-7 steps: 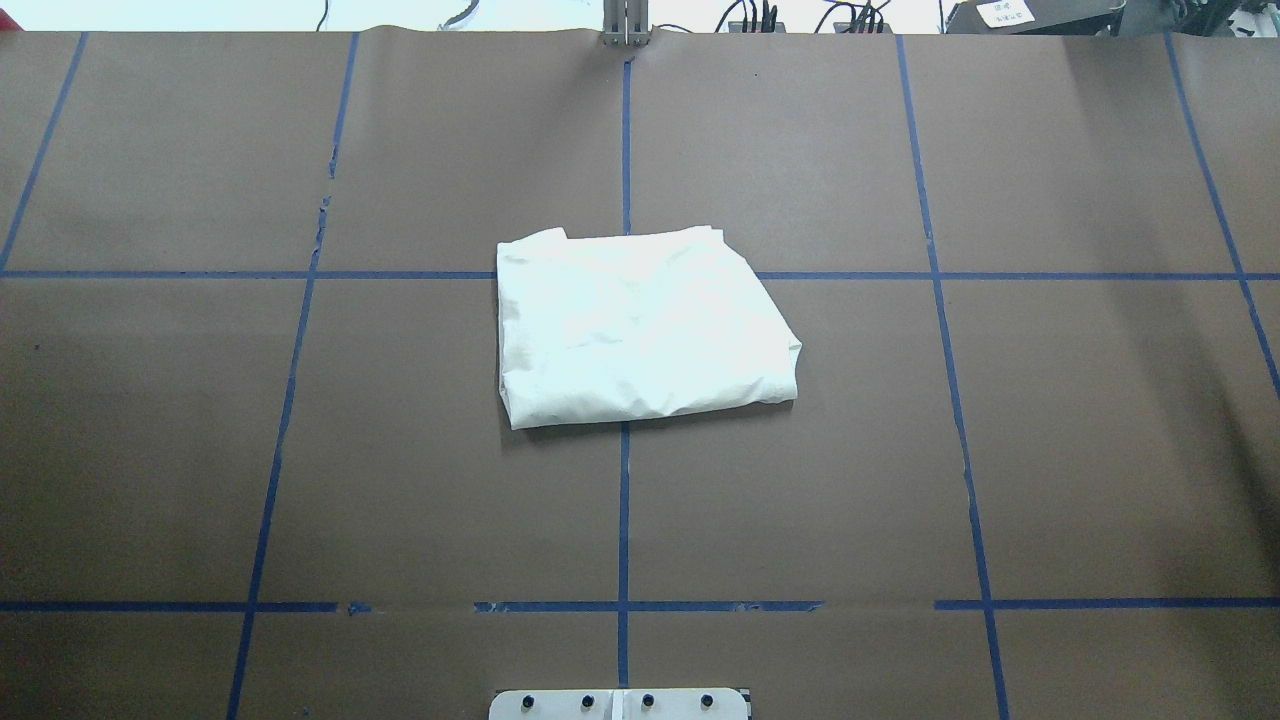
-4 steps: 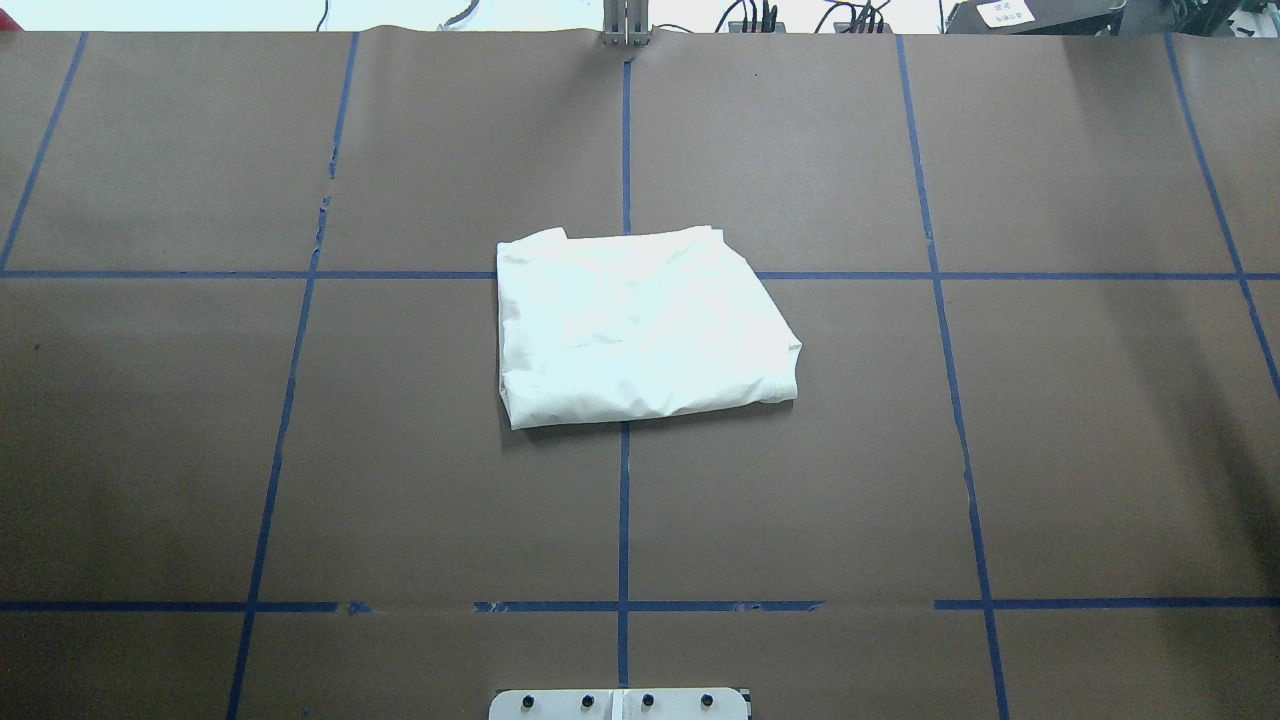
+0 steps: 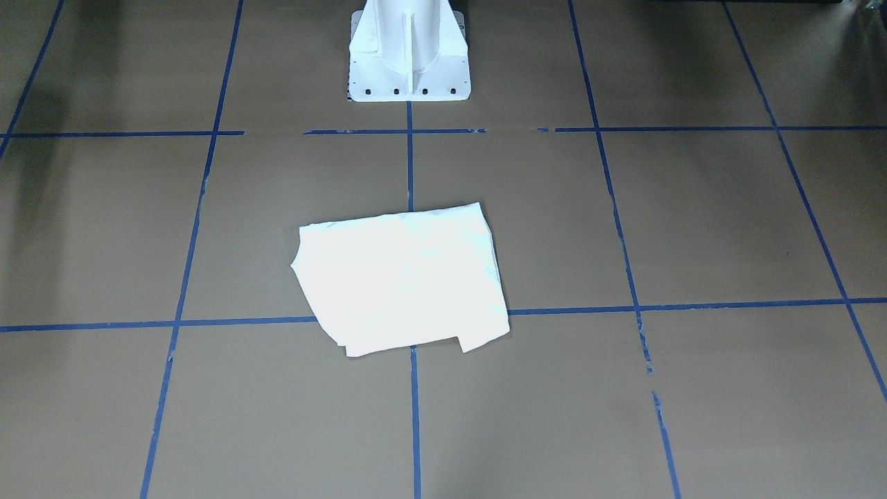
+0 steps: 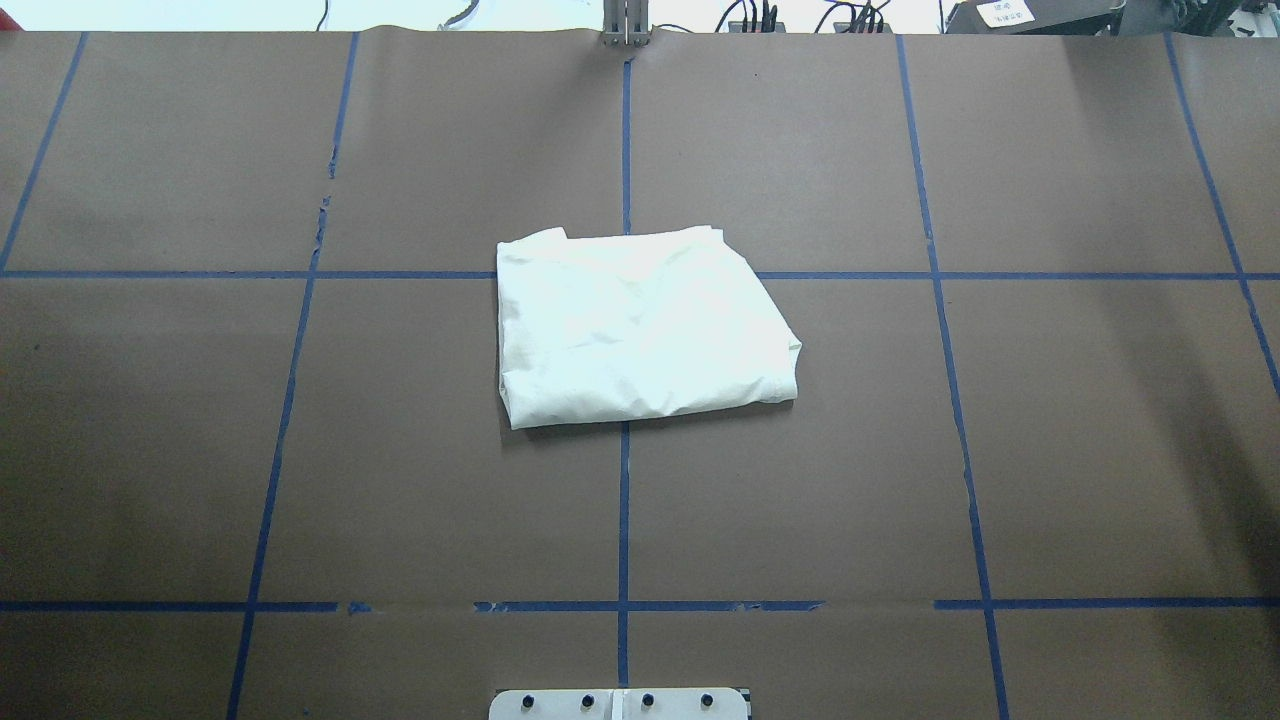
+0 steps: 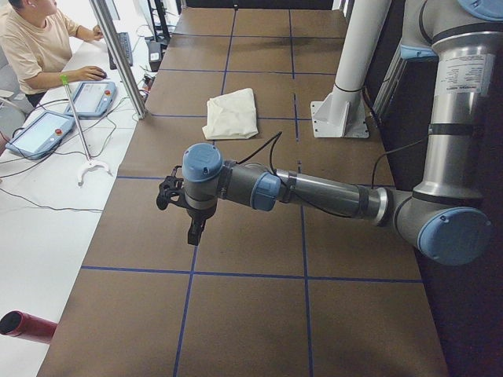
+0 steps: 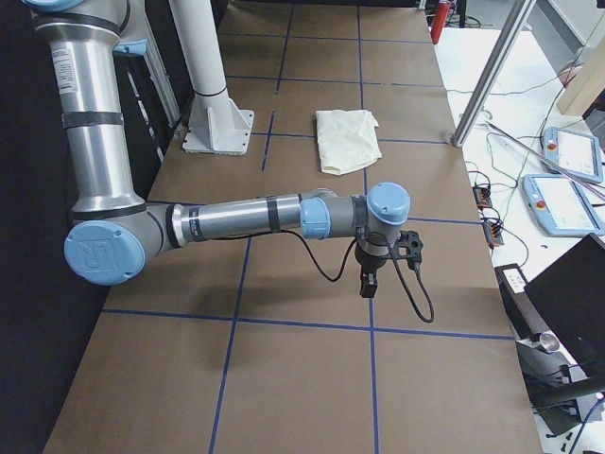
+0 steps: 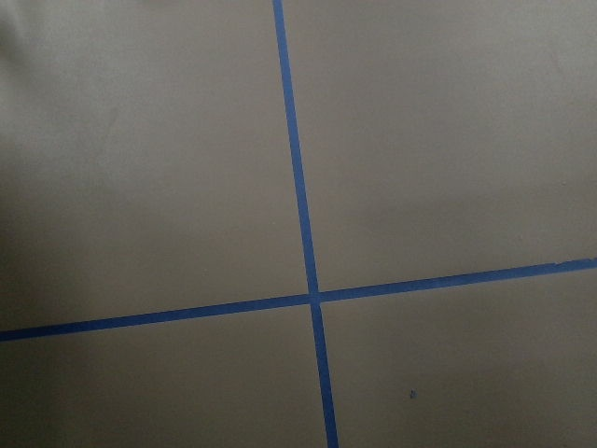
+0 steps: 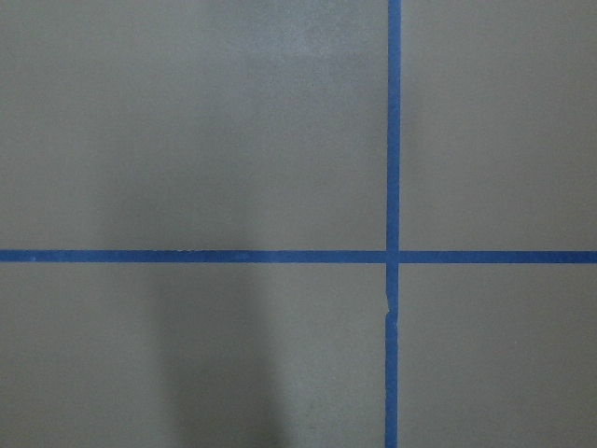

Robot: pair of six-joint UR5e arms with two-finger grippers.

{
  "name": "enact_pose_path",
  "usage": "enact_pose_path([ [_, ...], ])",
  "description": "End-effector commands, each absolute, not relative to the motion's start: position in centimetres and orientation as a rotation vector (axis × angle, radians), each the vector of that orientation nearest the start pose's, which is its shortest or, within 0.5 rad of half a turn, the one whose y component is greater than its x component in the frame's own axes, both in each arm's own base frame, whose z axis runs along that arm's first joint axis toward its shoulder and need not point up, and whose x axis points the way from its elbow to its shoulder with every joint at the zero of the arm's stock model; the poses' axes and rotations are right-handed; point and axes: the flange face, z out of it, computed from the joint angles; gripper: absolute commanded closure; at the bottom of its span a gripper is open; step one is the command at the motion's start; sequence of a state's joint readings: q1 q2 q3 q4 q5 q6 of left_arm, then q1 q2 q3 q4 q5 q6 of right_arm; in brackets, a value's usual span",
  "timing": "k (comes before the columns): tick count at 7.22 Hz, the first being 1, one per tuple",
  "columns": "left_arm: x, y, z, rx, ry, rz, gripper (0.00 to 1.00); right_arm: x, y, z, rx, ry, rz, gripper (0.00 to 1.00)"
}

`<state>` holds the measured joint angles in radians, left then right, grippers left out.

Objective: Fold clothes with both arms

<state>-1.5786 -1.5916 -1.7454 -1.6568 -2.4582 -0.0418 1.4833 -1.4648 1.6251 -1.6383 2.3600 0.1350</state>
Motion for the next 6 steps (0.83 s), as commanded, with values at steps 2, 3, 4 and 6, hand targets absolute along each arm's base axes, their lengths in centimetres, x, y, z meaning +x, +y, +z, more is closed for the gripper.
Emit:
enact_pose_path([
  [2,-5.9,-50.2,54.1,0.246,0.917,0.082,0.00,1.6,-53.4,57.3,0.016,-0.825,0.006,0.00],
  [3,-6.0,-50.2,54.3,0.242,0.915,0.079,0.00,1.6,-53.4,57.1,0.018,-0.827,0.006,0.00],
  [4,-6.0,-50.1,54.9,0.230,0.913,0.073,0.00,1.6,-53.2,56.7,0.025,-0.827,0.003,0.00],
  [6,-6.0,-50.1,55.4,0.225,0.894,0.069,0.00,2.1,-53.1,55.2,0.058,-0.828,-0.003,0.00],
])
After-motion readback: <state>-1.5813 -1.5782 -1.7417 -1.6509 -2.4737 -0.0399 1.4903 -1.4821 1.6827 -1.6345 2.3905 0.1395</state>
